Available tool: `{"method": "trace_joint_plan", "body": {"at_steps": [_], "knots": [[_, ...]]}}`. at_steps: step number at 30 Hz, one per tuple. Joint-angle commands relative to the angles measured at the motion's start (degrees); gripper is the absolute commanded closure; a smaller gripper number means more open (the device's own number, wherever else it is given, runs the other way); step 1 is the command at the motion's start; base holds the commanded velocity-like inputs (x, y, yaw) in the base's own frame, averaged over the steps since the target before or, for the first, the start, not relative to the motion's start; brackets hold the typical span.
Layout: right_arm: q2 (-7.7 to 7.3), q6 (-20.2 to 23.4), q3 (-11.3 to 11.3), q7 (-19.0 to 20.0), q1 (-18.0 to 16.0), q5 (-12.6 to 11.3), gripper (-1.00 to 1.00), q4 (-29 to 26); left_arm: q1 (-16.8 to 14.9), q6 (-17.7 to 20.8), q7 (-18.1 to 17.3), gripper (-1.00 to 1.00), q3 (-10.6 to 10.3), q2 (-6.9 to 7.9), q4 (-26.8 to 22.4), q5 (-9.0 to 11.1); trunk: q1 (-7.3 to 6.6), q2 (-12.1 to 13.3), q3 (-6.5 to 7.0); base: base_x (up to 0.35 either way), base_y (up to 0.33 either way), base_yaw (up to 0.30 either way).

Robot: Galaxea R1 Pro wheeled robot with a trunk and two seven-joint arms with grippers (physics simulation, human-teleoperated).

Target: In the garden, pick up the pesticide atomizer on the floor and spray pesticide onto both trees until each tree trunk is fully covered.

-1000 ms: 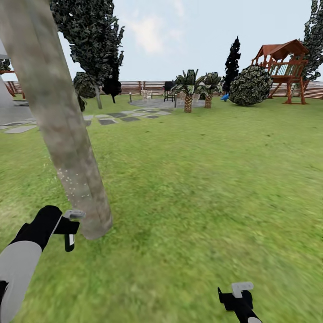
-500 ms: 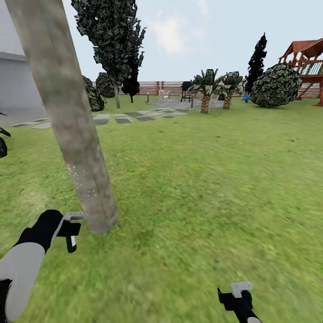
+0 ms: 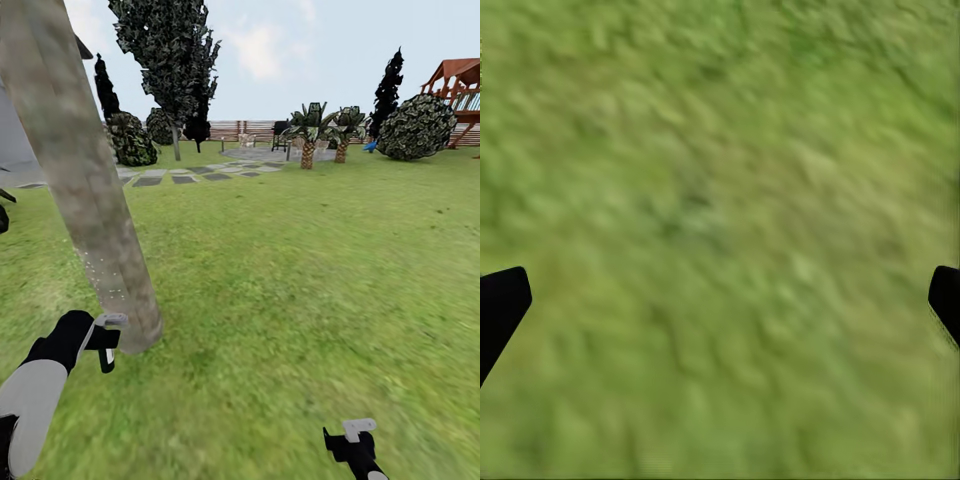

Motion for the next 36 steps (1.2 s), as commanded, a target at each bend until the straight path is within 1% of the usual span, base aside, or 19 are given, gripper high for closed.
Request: {"method": "trace_joint_plan", "body": {"at_steps": [1, 6, 12, 14, 16, 17, 21, 25, 26, 28, 29, 32, 36], "knots": [[0.00, -0.10, -0.04, -0.39, -0.02, 0.60, -1.00, 0.04, -0.06, 0.19, -0.50, 1.00, 0.28, -0.06, -0.08, -0.63, 0.01, -0.02, -0.05, 0.190, -0.231, 0.246], [0.00, -0.07, -0.04, -0.39, -0.02, 0.60, -1.00, 0.04, -0.62, 0.67, -0.48, 1.00, 0.04, -0.06, -0.17, -0.64, 0.01, -0.02, -0.05, 0.114, -0.251, 0.271], [0.00, -0.07, -0.04, -0.45, -0.02, 0.60, -1.00, 0.04, -1.65, 0.90, -0.55, 1.00, -0.08, -0.13, -0.25, -0.68, 0.01, -0.02, -0.05, -0.099, -0.266, 0.277], [0.00, -0.07, -0.04, -0.44, -0.02, 0.60, -1.00, 0.04, -3.71, 1.53, -0.58, 1.00, -0.08, -0.27, -0.26, -0.70, 0.01, -0.02, -0.05, 0.026, -0.264, 0.277], [0.00, -0.07, -0.04, -0.44, -0.02, 0.60, -1.00, 0.04, -6.40, 4.06, -0.55, 1.00, -0.08, -0.37, -0.26, -0.66, 0.01, -0.02, -0.05, 0.199, -0.202, 0.277], [0.00, -0.07, -0.04, -0.44, -0.01, 0.60, -1.00, 0.04, -7.65, 4.69, -0.53, 1.00, -0.08, -0.39, -0.26, -0.69, 0.01, -0.02, -0.05, 0.250, -0.174, 0.277], [0.00, -0.07, -0.04, -0.44, -0.02, 0.60, -1.00, 0.04, -11.10, 5.68, -0.51, 1.00, -0.14, -0.41, -0.26, -0.75, 0.01, -0.02, -0.05, 0.281, -0.130, 0.277], [0.00, -0.07, -0.04, -0.43, -0.02, 0.60, -1.00, 0.04, -11.82, 6.30, -0.50, 1.00, -0.33, 0.00, -0.45, -0.83, 0.01, -0.02, -0.05, 0.106, -0.015, 0.277], [0.00, -0.07, -0.04, -0.41, -0.02, 0.60, -1.00, 0.04, -12.63, 6.85, -0.50, 1.00, -0.41, -0.23, -1.24, -0.93, 0.01, -0.02, -0.05, 0.012, -0.002, 0.277], [0.00, -0.07, -0.04, -0.44, -0.02, 0.60, -1.00, 0.04, -14.17, 9.24, -0.50, 1.00, -0.57, -0.76, -2.29, -0.86, 0.01, -0.02, -0.05, 0.004, -0.001, 0.277], [0.00, -0.07, -0.04, -0.43, -0.02, 0.60, -1.00, 0.04, -14.56, 9.61, -0.50, 1.00, -0.59, -1.01, -2.46, -0.93, 0.01, -0.02, -0.05, 0.001, 0.000, 0.233], [-0.09, -0.10, -0.04, -0.46, -0.02, 0.60, -1.00, 0.04, -14.79, 9.84, -0.50, 1.00, -0.64, -1.19, -2.68, -1.06, 0.01, -0.02, -0.05, 0.053, -0.010, 0.072], [-0.26, -0.15, -0.04, -0.48, -0.02, 0.60, -1.00, 0.04, -14.67, 9.83, -0.50, 1.00, -0.63, -1.23, -2.72, -1.08, 0.01, -0.02, -0.05, 0.261, -0.073, 0.007]]}}
